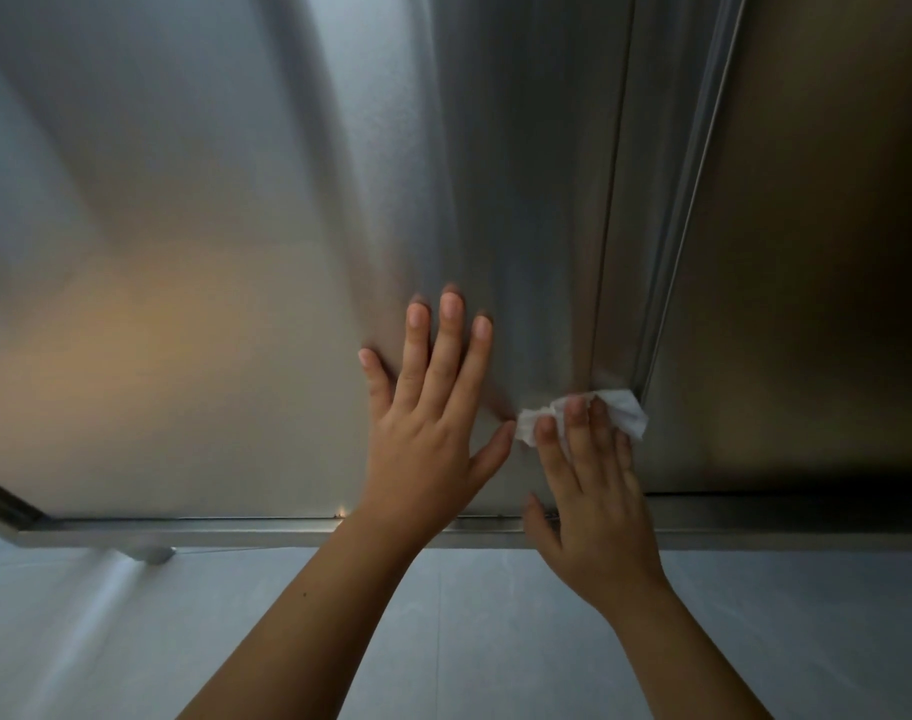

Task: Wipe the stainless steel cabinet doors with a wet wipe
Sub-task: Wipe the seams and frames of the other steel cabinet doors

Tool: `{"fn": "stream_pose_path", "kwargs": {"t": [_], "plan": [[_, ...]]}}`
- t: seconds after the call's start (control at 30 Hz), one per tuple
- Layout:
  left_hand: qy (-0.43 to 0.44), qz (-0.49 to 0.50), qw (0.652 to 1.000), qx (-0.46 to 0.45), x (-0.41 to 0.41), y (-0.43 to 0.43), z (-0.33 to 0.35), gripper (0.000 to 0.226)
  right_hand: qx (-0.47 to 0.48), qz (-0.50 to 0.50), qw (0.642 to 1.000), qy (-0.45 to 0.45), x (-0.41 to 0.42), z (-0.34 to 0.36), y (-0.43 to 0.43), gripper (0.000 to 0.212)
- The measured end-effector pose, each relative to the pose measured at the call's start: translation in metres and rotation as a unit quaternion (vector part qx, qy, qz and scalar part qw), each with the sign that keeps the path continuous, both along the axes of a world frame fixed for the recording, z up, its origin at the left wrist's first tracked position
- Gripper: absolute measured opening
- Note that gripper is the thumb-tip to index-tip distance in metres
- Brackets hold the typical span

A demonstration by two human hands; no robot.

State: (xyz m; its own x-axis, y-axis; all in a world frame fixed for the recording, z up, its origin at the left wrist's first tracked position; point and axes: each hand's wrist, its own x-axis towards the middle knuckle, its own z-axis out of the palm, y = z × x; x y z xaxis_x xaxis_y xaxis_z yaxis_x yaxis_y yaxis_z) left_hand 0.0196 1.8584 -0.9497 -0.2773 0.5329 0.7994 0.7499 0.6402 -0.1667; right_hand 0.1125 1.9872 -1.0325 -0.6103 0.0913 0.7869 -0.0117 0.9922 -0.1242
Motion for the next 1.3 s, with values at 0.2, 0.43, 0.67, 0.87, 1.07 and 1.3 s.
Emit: {"fn": "stream_pose_path", "kwargs": {"t": [0.2,0.43,0.67,0.87,1.07,1.3], "plan": [[-0.014,-0.006,1.000,-0.001,0.001,-0.001,0.000,0.098,-0.006,-0.012,1.000,0.026,-0.008,0.030,-0.002,0.080],[-0.045,-0.022,0.998,-0.024,0.004,-0.007,0.005,0.096,-0.029,-0.004,1.000,-0.003,-0.001,-0.007,-0.002,0.073],[-0.051,-0.021,0.998,-0.032,0.006,-0.009,0.007,0.098,-0.047,0.008,0.998,-0.027,0.005,-0.012,-0.004,0.074],[-0.062,-0.028,0.997,-0.032,0.007,-0.009,0.009,0.099,-0.057,0.011,0.998,-0.009,-0.002,0.006,-0.005,0.073],[-0.077,-0.029,0.996,-0.043,0.008,-0.010,0.011,0.098,-0.053,-0.007,0.998,-0.042,0.003,-0.034,-0.008,0.069],[-0.085,-0.022,0.995,-0.050,0.010,-0.011,0.013,0.097,-0.059,-0.021,0.987,-0.150,0.018,-0.072,-0.013,0.067]]}}
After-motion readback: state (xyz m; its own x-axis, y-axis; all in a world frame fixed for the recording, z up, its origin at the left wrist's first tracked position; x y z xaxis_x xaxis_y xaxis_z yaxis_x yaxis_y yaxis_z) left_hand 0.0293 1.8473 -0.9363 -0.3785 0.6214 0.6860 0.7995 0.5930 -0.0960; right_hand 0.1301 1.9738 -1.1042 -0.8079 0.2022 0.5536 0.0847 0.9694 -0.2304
